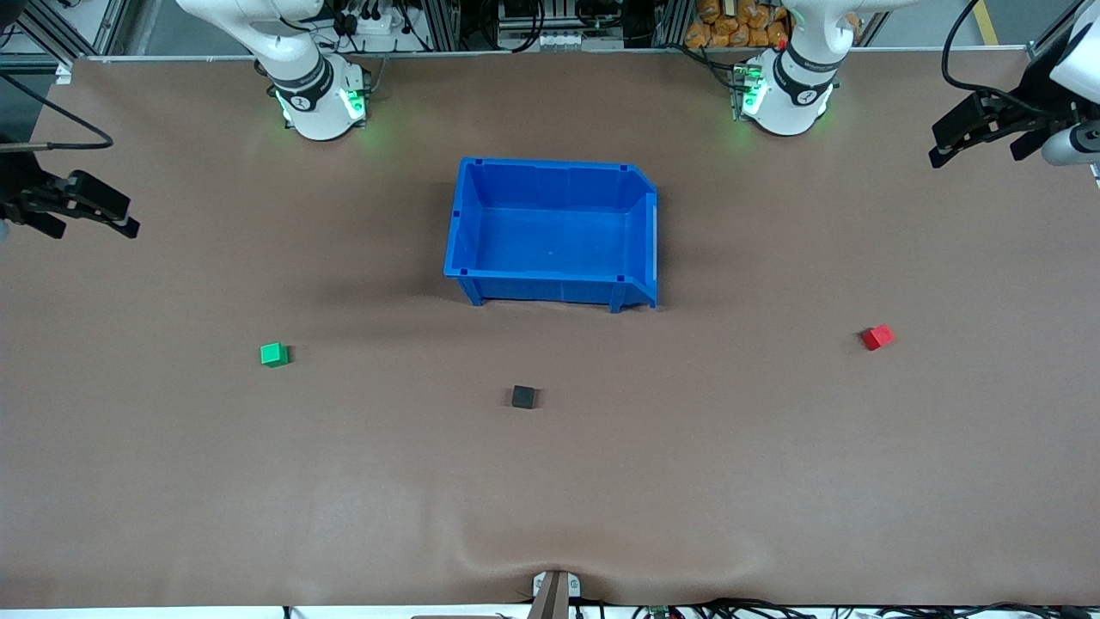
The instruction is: Attach green and red cubes to black cube
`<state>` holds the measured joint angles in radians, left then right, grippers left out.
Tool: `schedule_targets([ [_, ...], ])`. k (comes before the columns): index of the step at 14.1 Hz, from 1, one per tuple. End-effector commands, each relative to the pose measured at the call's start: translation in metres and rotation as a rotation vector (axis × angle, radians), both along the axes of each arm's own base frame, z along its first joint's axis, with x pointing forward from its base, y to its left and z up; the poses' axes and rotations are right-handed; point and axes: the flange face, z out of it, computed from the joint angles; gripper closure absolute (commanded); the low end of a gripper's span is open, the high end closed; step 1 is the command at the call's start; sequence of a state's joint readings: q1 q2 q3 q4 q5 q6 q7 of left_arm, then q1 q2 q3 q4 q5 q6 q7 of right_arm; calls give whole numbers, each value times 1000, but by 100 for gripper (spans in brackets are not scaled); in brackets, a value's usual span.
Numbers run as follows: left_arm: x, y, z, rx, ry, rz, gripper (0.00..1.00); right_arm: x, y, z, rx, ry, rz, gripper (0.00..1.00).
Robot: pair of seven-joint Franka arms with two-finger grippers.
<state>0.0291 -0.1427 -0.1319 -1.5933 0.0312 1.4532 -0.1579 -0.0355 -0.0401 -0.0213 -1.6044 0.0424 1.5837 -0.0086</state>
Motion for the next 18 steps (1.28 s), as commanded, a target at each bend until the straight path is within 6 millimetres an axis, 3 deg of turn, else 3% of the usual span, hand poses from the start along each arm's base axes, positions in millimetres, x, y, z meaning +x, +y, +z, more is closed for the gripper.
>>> schedule_targets([
  [1,1,4,4,-5,6,15,0,-1,-4,5,-12,-1,-14,0],
  [9,19,13,-13,15,37,26,0,3,-5,0,-9,0,-9,0],
  [13,19,6,-33,22,79,26,0,16,-12,-21,-12,28,-15,0],
  [15,19,7,-40,24,91,28,0,27,-16,-43,-15,62,-18,0],
  [18,17,9,-43,28,97,31,0,58,-25,-108,-7,121,16,0],
])
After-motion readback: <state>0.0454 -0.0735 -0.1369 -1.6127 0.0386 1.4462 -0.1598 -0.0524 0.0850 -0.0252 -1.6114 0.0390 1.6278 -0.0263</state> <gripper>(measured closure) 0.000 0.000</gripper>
